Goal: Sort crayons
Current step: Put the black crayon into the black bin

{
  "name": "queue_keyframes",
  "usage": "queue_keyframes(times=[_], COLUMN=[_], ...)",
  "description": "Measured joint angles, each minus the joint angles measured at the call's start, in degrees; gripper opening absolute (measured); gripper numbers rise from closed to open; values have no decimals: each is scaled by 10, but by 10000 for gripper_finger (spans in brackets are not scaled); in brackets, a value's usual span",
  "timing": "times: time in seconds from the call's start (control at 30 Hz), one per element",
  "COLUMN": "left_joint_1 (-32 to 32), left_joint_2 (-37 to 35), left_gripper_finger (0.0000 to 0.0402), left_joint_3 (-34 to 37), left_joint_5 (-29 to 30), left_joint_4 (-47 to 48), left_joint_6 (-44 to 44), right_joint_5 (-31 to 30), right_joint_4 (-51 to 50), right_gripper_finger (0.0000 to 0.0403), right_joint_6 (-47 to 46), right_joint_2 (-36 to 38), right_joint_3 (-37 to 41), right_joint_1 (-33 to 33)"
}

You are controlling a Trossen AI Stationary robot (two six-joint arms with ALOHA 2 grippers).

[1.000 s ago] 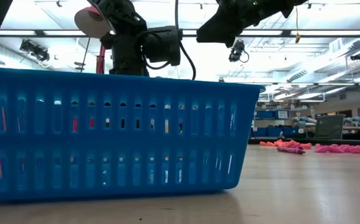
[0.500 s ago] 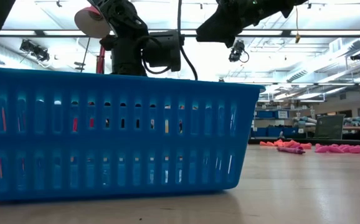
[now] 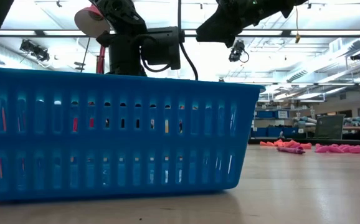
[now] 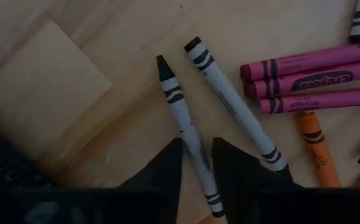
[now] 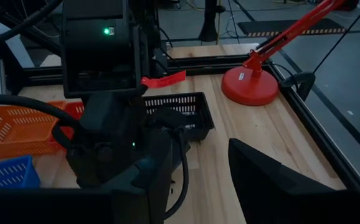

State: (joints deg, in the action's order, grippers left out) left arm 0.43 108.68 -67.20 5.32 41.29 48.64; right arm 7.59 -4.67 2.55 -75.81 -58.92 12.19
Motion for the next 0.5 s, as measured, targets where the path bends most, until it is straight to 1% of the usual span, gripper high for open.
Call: queue_keyframes(times=[0.13, 0.2, 0.5], left_joint_1=[0, 0, 2], left_joint_2=[0, 0, -2], left_gripper_finger=[35, 17, 15], left_joint_3=[0, 0, 1], left_joint_5=[0, 0, -5], left_joint_4=[1, 1, -7], left_joint_6=[0, 0, 13], right_joint_5=[0, 0, 0], right_joint_4=[0, 0, 0], right_gripper_finger=[162, 162, 162], right_joint_6=[0, 0, 0], right_joint_2=[0, 0, 0], right_joint_3=[0, 0, 0], right_joint_1=[0, 0, -2])
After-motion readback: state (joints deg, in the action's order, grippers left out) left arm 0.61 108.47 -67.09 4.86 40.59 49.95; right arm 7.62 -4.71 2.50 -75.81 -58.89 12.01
